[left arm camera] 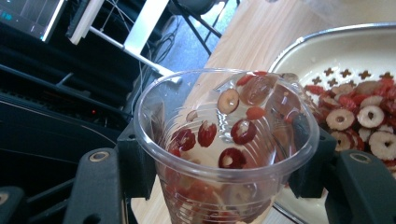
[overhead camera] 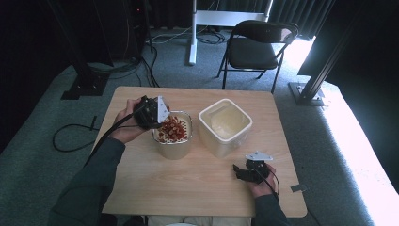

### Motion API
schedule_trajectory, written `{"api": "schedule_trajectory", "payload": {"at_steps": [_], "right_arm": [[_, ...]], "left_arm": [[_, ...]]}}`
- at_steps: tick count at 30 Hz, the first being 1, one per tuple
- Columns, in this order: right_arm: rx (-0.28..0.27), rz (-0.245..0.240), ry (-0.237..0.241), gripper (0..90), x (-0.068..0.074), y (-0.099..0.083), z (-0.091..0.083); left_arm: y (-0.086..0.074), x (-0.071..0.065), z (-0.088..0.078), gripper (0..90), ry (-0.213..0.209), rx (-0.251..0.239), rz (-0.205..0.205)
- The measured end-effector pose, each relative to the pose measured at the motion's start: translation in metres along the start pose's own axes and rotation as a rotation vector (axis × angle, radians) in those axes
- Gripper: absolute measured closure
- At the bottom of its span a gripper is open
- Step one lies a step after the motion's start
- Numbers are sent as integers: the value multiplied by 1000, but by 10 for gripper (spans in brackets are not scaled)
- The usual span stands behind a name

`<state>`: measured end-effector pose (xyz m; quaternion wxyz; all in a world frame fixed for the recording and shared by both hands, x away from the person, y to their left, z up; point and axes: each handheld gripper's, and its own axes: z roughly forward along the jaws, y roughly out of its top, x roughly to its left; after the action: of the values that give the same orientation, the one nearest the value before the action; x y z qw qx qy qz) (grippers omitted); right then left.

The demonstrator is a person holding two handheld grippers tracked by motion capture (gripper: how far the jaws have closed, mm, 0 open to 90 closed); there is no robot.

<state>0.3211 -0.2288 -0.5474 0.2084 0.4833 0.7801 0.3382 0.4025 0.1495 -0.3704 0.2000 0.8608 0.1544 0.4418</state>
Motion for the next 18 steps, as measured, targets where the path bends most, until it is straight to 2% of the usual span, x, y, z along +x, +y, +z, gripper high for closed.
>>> {"api": "schedule_trajectory", "payload": {"at_steps": [11,18], "right_arm": [[0,0,0,259,0,0,0],[0,-1,1,259,0,0,0]], "left_arm": [[6,-2,1,385,42,68,129],[9,-2,0,384,53,78,154]]}}
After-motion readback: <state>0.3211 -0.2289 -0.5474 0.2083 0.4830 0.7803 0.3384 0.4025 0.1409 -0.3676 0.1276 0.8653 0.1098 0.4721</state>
